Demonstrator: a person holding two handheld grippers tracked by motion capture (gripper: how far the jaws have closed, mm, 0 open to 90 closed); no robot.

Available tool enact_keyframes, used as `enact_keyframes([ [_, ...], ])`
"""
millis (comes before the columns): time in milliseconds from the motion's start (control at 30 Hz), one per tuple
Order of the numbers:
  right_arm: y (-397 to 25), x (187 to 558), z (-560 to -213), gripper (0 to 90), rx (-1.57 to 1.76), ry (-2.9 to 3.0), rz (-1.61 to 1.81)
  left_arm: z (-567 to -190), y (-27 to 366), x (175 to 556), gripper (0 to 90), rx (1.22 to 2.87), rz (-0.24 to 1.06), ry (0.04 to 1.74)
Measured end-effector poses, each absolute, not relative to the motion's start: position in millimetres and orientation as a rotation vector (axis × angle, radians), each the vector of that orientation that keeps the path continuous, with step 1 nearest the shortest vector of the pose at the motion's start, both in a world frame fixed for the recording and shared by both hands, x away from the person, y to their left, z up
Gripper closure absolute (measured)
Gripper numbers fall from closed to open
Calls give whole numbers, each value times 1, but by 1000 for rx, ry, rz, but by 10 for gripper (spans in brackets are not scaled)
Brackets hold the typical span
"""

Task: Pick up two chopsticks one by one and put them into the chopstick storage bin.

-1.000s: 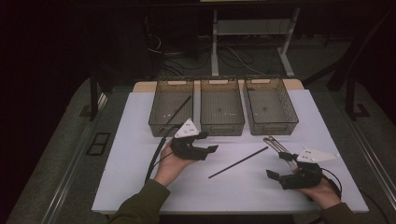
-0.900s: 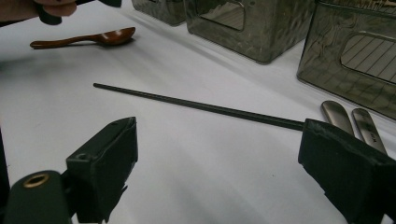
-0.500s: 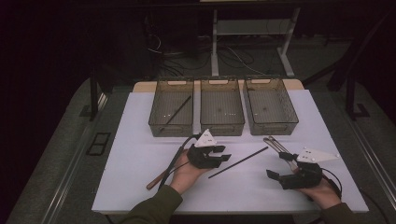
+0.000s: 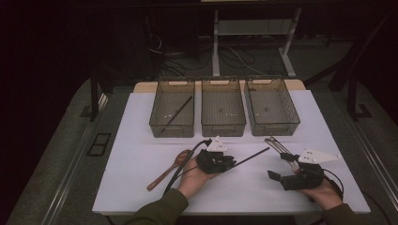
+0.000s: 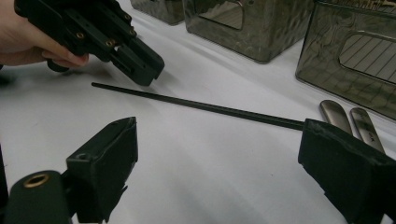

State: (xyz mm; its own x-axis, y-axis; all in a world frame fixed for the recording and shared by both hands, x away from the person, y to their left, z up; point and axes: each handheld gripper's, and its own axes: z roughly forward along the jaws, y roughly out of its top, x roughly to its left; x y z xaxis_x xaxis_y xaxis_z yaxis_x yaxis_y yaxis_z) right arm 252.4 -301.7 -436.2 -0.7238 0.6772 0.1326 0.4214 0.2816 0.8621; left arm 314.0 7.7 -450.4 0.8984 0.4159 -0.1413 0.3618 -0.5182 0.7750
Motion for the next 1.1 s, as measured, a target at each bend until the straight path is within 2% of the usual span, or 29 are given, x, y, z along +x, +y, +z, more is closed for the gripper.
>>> enact_keyframes([
  [300,-302,252,-436,110,1008,2292,1419,-456,2,313,790,2206,92,548],
  [500,-302,252,-436,111,1009,2292,1420,-456,3,313,830,2238,116,526],
  [867,-302,252,-436,111,1010,2291,1419,-455,3,313,855,2198,89,561],
  [1100,-303,252,-435,111,1013,2286,1422,-438,13,313,857,2153,64,558],
])
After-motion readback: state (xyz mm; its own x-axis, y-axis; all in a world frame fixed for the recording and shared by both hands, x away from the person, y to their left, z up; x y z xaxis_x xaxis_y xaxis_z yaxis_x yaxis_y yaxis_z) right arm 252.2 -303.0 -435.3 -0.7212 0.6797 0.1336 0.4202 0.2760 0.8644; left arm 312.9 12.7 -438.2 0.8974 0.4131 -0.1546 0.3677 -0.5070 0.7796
